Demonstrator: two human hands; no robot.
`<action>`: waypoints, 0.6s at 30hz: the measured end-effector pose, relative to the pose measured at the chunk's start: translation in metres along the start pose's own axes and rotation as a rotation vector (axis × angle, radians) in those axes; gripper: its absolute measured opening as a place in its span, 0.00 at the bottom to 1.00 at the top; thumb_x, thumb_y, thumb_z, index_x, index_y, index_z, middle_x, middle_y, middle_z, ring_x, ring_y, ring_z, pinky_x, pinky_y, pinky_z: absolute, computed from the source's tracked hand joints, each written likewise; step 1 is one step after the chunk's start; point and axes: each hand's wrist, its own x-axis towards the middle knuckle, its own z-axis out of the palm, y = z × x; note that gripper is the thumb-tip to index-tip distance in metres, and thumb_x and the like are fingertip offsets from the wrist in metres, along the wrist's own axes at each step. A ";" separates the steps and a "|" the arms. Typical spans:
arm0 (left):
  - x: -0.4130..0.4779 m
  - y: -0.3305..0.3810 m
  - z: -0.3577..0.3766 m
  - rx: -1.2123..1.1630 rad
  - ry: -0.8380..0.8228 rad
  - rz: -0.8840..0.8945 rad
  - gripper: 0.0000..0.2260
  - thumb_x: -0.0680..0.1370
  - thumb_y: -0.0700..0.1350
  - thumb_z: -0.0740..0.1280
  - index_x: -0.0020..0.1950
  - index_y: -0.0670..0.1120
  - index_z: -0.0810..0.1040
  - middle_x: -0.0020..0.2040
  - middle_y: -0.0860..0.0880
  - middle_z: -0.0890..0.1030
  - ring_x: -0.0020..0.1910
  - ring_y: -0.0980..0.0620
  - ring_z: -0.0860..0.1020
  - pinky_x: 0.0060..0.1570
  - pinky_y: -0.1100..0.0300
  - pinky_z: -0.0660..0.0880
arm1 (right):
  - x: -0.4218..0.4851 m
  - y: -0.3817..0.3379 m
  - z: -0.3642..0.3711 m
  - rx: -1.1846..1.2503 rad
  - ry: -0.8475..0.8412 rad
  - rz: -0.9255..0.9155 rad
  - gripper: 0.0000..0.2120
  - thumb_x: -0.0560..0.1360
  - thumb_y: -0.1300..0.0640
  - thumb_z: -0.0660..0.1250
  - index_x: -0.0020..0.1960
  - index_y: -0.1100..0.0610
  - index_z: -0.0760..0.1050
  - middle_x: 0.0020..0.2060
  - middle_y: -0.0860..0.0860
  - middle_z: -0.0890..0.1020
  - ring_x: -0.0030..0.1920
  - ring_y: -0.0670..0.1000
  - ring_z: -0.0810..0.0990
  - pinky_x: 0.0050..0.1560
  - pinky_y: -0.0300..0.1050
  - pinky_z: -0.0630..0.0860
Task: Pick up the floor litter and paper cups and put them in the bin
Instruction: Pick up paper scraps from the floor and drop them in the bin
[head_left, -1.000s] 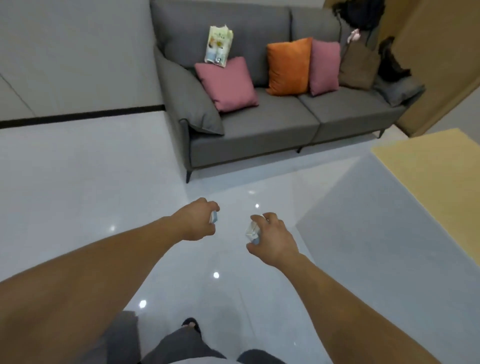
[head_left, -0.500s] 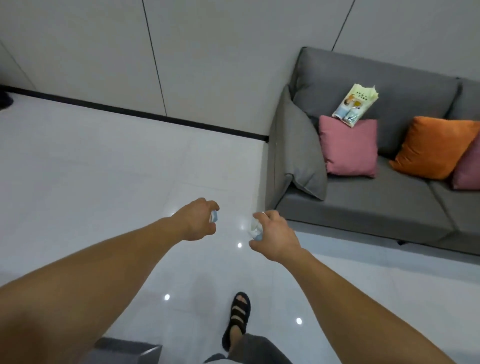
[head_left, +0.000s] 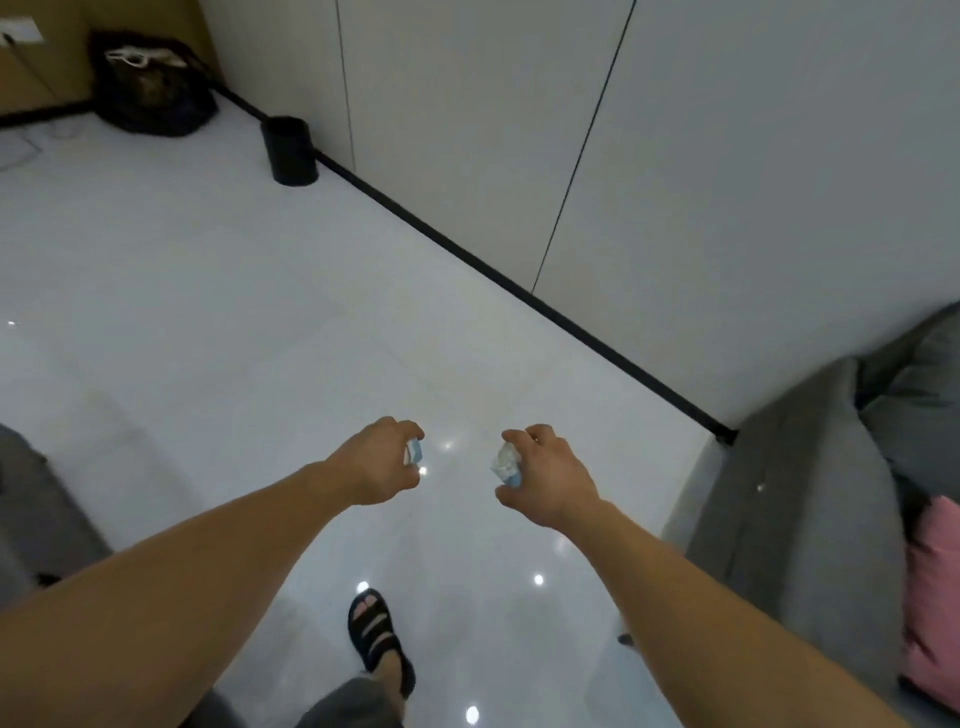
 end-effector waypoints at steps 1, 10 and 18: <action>0.014 -0.012 -0.015 -0.005 0.005 -0.014 0.24 0.75 0.49 0.67 0.70 0.50 0.68 0.63 0.47 0.71 0.59 0.48 0.72 0.51 0.62 0.67 | 0.023 -0.013 -0.003 0.001 -0.015 -0.011 0.35 0.71 0.48 0.71 0.74 0.48 0.62 0.69 0.51 0.65 0.66 0.55 0.68 0.61 0.48 0.73; 0.132 -0.103 -0.161 -0.030 0.073 -0.113 0.25 0.75 0.49 0.67 0.71 0.49 0.68 0.64 0.46 0.71 0.60 0.47 0.73 0.50 0.61 0.66 | 0.218 -0.116 -0.044 -0.048 -0.088 -0.126 0.34 0.72 0.48 0.71 0.74 0.48 0.62 0.69 0.51 0.65 0.66 0.54 0.68 0.62 0.48 0.72; 0.258 -0.165 -0.273 -0.064 0.165 -0.219 0.25 0.76 0.48 0.66 0.72 0.50 0.67 0.64 0.47 0.70 0.61 0.47 0.72 0.50 0.62 0.67 | 0.428 -0.185 -0.077 -0.066 -0.099 -0.273 0.35 0.71 0.47 0.71 0.75 0.48 0.61 0.69 0.51 0.65 0.65 0.54 0.68 0.60 0.46 0.72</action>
